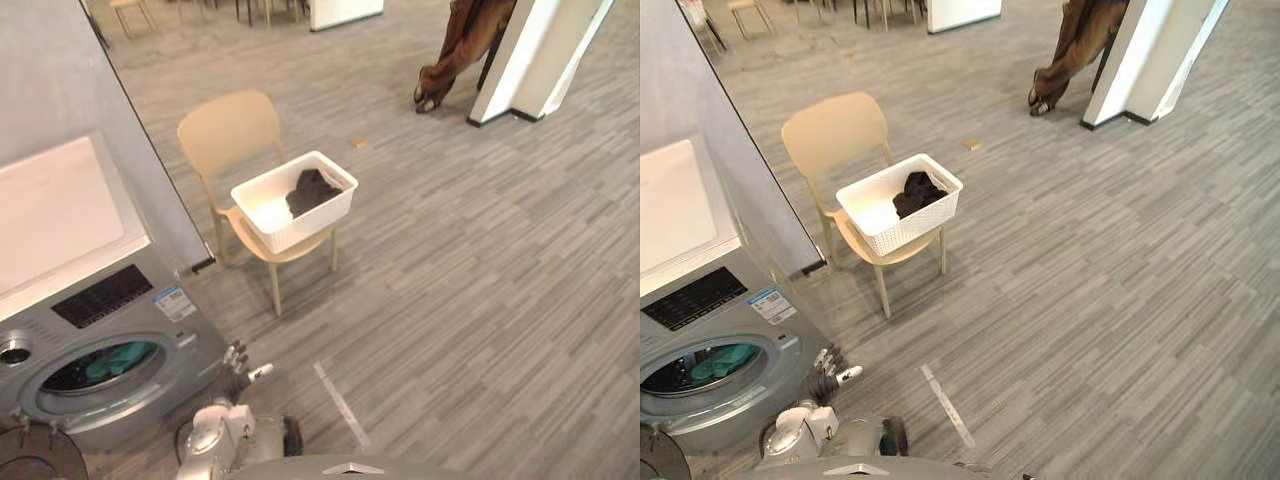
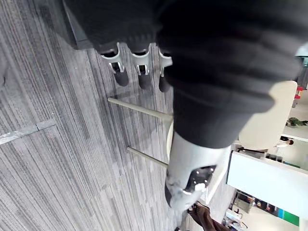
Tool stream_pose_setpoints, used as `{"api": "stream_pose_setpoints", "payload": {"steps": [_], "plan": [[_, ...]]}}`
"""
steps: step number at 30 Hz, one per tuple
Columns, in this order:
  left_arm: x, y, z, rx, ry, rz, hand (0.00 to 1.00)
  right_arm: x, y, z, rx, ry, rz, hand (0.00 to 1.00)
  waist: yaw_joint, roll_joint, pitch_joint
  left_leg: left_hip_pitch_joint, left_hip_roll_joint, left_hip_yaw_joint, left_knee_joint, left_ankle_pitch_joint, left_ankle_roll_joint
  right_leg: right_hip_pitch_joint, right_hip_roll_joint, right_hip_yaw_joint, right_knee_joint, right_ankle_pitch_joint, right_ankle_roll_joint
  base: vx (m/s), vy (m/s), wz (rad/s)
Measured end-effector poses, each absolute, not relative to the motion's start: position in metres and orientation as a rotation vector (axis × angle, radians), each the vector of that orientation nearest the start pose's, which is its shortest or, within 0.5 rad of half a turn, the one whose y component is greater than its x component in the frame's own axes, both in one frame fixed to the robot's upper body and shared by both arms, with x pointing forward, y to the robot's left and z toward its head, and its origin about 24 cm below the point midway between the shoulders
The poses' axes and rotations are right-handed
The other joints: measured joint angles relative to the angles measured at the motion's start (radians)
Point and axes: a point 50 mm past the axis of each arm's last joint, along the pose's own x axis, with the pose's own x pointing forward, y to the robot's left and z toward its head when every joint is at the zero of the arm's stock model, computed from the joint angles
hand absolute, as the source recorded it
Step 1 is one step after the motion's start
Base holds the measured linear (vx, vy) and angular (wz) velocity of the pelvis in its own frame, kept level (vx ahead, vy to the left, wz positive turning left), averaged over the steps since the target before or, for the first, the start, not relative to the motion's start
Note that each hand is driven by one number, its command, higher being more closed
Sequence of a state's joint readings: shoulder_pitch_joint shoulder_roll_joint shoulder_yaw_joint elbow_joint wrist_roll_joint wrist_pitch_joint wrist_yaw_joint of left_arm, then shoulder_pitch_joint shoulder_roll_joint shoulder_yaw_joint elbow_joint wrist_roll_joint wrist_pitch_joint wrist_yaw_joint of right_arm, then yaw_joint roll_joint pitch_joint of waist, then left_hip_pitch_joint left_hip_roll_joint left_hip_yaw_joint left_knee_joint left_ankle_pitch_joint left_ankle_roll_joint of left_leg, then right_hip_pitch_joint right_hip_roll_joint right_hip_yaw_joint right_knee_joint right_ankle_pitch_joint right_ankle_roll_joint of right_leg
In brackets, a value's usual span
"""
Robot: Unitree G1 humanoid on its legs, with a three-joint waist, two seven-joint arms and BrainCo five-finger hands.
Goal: Pick up the laundry basket with both hands and put the clothes into the washing machine.
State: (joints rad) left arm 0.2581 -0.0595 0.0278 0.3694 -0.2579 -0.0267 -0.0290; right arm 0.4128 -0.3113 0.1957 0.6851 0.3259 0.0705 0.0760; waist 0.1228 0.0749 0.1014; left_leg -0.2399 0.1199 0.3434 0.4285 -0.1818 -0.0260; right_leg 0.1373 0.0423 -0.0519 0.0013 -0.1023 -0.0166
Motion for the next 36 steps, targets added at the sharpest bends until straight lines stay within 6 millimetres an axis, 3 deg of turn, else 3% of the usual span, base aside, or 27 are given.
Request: {"api": "stream_pose_setpoints", "payload": {"steps": [1, 2, 3, 4, 5, 6, 7, 8, 9, 10, 12, 14, 15, 17, 18, 19, 20, 21, 22, 24, 27, 30, 31, 36], "plan": [[0.161, 0.152, -0.087, -0.337, 0.559, 0.156, 0.0, 0.026, -0.228, -0.145, 0.027, 1.188, -0.068, 0.0, 0.02, 0.003, 0.004, 0.007, -0.013, 0.016, -0.004, -0.004, 0.059, 0.002, -0.015, 0.012, -0.002, 0.005, 0.035, 0.33, 0.103, -0.18], [0.159, 0.152, -0.088, -0.339, 0.564, 0.157, 0.0, 0.027, -0.229, -0.146, 0.021, 1.198, -0.06, 0.0, 0.02, 0.005, 0.004, 0.018, -0.024, 0.016, -0.006, -0.013, 0.095, 0.012, -0.023, 0.012, -0.002, -0.002, 0.047, 0.36, 0.156, -0.04], [0.156, 0.149, -0.092, -0.353, 0.59, 0.162, 0.0, 0.027, -0.231, -0.146, -0.003, 1.205, -0.032, 0.0, 0.007, 0.007, 0.002, 0.065, -0.048, 0.018, -0.013, -0.05, 0.115, 0.049, -0.045, 0.006, 0.019, -0.02, 0.077, 0.27, 0.143, -0.01], [0.152, 0.148, -0.096, -0.354, 0.613, 0.163, 0.0, 0.027, -0.233, -0.145, -0.01, 1.207, -0.025, 0.0, 0.008, 0.017, -0.002, 0.084, -0.05, 0.02, -0.025, -0.063, 0.104, 0.03, -0.046, 0.008, 0.09, -0.041, 0.106, 0.25, 0.147, -0.05], [0.147, 0.147, -0.102, -0.356, 0.649, 0.167, 0.0, 0.028, -0.235, -0.144, -0.01, 1.199, -0.009, 0.0, 0.006, 0.03, -0.012, 0.116, -0.05, 0.023, -0.059, -0.065, 0.101, -0.032, -0.046, 0.009, 0.25, -0.065, 0.141, 0.21, 0.154, -0.08], [0.143, 0.15, -0.105, -0.345, 0.666, 0.169, 0.0, 0.036, -0.234, -0.142, 0.002, 1.149, -0.007, 0.0, -0.013, 0.026, -0.013, 0.193, -0.065, 0.026, -0.125, -0.053, 0.097, -0.155, -0.07, 0.009, 0.582, -0.064, 0.223, 0.21, 0.135, 0.11], [0.142, 0.152, -0.105, -0.327, 0.67, 0.161, 0.0, 0.041, -0.232, -0.142, 0.012, 1.128, -0.008, 0.0, -0.032, 0.008, -0.012, 0.235, -0.085, 0.015, -0.154, -0.037, 0.11, -0.212, -0.097, -0.002, 0.742, -0.047, 0.254, 0.28, 0.105, 0.33], [0.143, 0.153, -0.105, -0.314, 0.671, 0.149, 0.0, 0.043, -0.23, -0.142, 0.023, 1.119, -0.016, 0.0, -0.046, 0.005, -0.01, 0.261, -0.098, 0.002, -0.174, -0.034, 0.112, -0.237, -0.124, -0.024, 0.825, -0.053, 0.245, 0.24, 0.006, 0.68], [0.145, 0.152, -0.104, -0.293, 0.667, 0.122, 0.0, 0.044, -0.229, -0.142, 0.037, 1.11, -0.029, 0.0, -0.065, -0.015, -0.016, 0.306, -0.121, -0.034, -0.205, -0.027, 0.115, -0.267, -0.179, -0.073, 0.901, -0.089, 0.198, 0.31, -0.021, 0.9], [0.15, 0.149, -0.102, -0.287, 0.656, 0.101, 0.0, 0.045, -0.228, -0.141, 0.041, 1.105, -0.028, 0.0, -0.074, -0.025, -0.021, 0.325, -0.129, -0.067, -0.221, -0.024, 0.111, -0.286, -0.207, -0.088, 0.884, -0.132, 0.171, 0.21, -0.024, 0.91], [0.157, 0.145, -0.099, -0.284, 0.64, 0.08, 0.0, 0.046, -0.228, -0.14, 0.052, 1.091, -0.042, 0.0, -0.08, -0.025, -0.019, 0.322, -0.129, -0.118, -0.225, -0.016, 0.098, -0.307, -0.211, -0.072, 0.772, -0.164, 0.161, 0.18, -0.06, 0.84], [0.166, 0.144, -0.095, -0.281, 0.615, 0.068, 0.0, 0.047, -0.229, -0.14, 0.084, 1.075, -0.087, 0.0, -0.091, -0.026, -0.015, 0.324, -0.126, -0.19, -0.242, 0.002, 0.07, -0.332, -0.198, 0.019, 0.607, -0.163, 0.153, 0.26, -0.161, 1.05], [0.169, 0.144, -0.093, -0.279, 0.607, 0.066, 0.0, 0.048, -0.229, -0.14, 0.097, 1.066, -0.102, 0.0, -0.094, -0.027, -0.005, 0.327, -0.121, -0.223, -0.245, 0.008, 0.057, -0.332, -0.186, 0.096, 0.515, -0.136, 0.153, 0.19, -0.24, 0.96], [0.171, 0.147, -0.09, -0.271, 0.59, 0.064, 0.0, 0.048, -0.221, -0.141, 0.13, 1.063, -0.112, 0.0, -0.091, -0.071, 0.003, 0.342, -0.135, -0.26, -0.261, 0.012, 0.029, -0.319, -0.194, 0.184, 0.374, 0.006, 0.171, 0.11, -0.273, 0.68], [0.173, 0.151, -0.086, -0.259, 0.569, 0.064, 0.0, 0.047, -0.214, -0.143, 0.158, 1.063, -0.124, 0.0, -0.088, -0.113, 0.018, 0.352, -0.159, -0.268, -0.281, 0.011, 0.021, -0.316, -0.222, 0.185, 0.326, 0.134, 0.174, 0.05, -0.304, 0.32], [0.174, 0.155, -0.084, -0.249, 0.557, 0.066, 0.0, 0.045, -0.209, -0.145, 0.167, 1.074, -0.142, 0.0, -0.078, -0.146, 0.025, 0.359, -0.177, -0.268, -0.287, 0.003, 0.006, -0.312, -0.247, 0.172, 0.316, 0.064, 0.213, 0.07, -0.39, 0.04], [0.169, 0.148, -0.087, -0.279, 0.577, 0.071, 0.0, 0.042, -0.215, -0.146, 0.152, 1.086, -0.15, 0.0, -0.064, -0.118, 0.017, 0.343, -0.146, -0.266, -0.289, -0.004, -0.012, -0.309, -0.221, 0.152, 0.263, 0.041, 0.2, 0.07, -0.317, 0.01], [0.167, 0.141, -0.085, -0.314, 0.568, 0.071, 0.0, 0.042, -0.221, -0.144, 0.131, 1.083, -0.149, 0.0, -0.08, -0.078, -0.004, 0.304, -0.1, -0.276, -0.29, -0.002, -0.02, -0.29, -0.192, 0.113, 0.169, 0.076, 0.183, 0.11, -0.307, 0.09], [0.168, 0.138, -0.083, -0.327, 0.56, 0.07, 0.0, 0.042, -0.222, -0.144, 0.128, 1.082, -0.148, 0.0, -0.089, -0.067, -0.009, 0.288, -0.081, -0.293, -0.291, 0.002, -0.027, -0.273, -0.177, 0.089, 0.121, 0.088, 0.171, 0.09, -0.212, 0.54], [0.173, 0.133, -0.08, -0.35, 0.543, 0.061, 0.0, 0.042, -0.217, -0.145, 0.113, 1.082, -0.126, 0.0, -0.097, -0.064, -0.01, 0.257, -0.024, -0.356, -0.294, 0.018, -0.062, -0.205, -0.132, -0.001, -0.01, 0.14, 0.136, 0.06, -0.211, 0.7], [0.169, 0.134, -0.083, -0.354, 0.557, 0.061, 0.0, 0.038, -0.215, -0.147, 0.115, 1.098, -0.126, 0.0, -0.082, -0.073, -0.008, 0.268, 0.006, -0.382, -0.315, 0.031, -0.08, -0.166, -0.105, -0.043, -0.056, 0.161, 0.119, 0.07, -0.175, 0.36], [0.162, 0.133, -0.09, -0.347, 0.596, 0.055, 0.0, 0.037, -0.217, -0.146, 0.109, 1.1, -0.125, 0.0, -0.085, -0.063, -0.011, 0.29, 0.005, -0.376, -0.342, 0.038, -0.086, -0.14, -0.105, -0.051, -0.083, 0.202, 0.116, 0.07, -0.012, 0.03], [0.153, 0.138, -0.1, -0.273, 0.655, -0.006, 0.0, 0.038, -0.215, -0.147, 0.11, 1.102, -0.107, 0.0, -0.108, -0.073, -0.027, 0.312, -0.016, -0.368, -0.391, 0.069, -0.081, -0.139, -0.13, -0.089, -0.09, 0.217, 0.122, 0.0, 0.0, 0.0], [0.153, 0.139, -0.1, -0.273, 0.654, -0.005, 0.0, 0.038, -0.215, -0.147, 0.11, 1.105, -0.109, 0.0, -0.109, -0.073, -0.029, 0.313, -0.016, -0.365, -0.393, 0.07, -0.081, -0.142, -0.13, -0.087, -0.09, 0.217, 0.122, 0.0, 0.0, -0.01]]}}
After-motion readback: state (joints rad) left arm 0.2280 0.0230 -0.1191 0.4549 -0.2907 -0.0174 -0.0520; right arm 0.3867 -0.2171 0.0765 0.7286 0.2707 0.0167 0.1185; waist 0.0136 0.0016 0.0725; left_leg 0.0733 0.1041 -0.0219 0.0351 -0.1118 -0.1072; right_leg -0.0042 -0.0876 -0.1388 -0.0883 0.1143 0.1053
